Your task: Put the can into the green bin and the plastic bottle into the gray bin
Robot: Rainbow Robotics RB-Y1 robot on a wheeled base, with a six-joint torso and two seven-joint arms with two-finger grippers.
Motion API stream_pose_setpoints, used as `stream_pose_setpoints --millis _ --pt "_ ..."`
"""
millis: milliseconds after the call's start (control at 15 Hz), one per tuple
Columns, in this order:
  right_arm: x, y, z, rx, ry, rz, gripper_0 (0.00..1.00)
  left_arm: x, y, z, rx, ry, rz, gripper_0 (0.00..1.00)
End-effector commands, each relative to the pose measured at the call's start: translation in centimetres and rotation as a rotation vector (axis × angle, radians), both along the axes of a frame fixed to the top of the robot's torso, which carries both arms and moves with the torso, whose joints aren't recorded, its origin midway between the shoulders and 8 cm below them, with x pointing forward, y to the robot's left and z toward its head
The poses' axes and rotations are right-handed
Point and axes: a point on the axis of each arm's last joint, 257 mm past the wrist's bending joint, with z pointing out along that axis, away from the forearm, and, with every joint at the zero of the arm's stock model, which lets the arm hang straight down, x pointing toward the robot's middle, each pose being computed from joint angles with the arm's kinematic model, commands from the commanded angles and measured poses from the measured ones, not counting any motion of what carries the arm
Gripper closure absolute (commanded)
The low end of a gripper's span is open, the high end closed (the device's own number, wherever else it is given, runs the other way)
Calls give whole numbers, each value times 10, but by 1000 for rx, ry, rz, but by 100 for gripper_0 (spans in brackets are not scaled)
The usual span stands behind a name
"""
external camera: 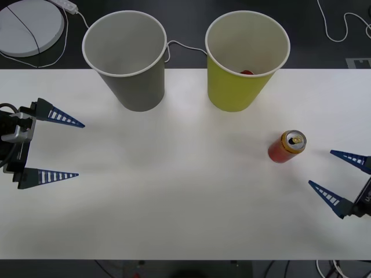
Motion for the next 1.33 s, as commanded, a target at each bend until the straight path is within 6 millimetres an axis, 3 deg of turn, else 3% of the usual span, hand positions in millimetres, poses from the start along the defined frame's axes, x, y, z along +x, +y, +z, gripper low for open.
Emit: stream_pose_setpoints --millis 67,667,1333 --pt "8 11 -11 33 -11 -33 0 0 0 0 0 0 0 0" --pt "47 50 -28 82 -37 -71 0 0 0 0 0 0 0 0" --pt "84 79 -21 80 -71 -96 0 0 0 0 0 0 0 0"
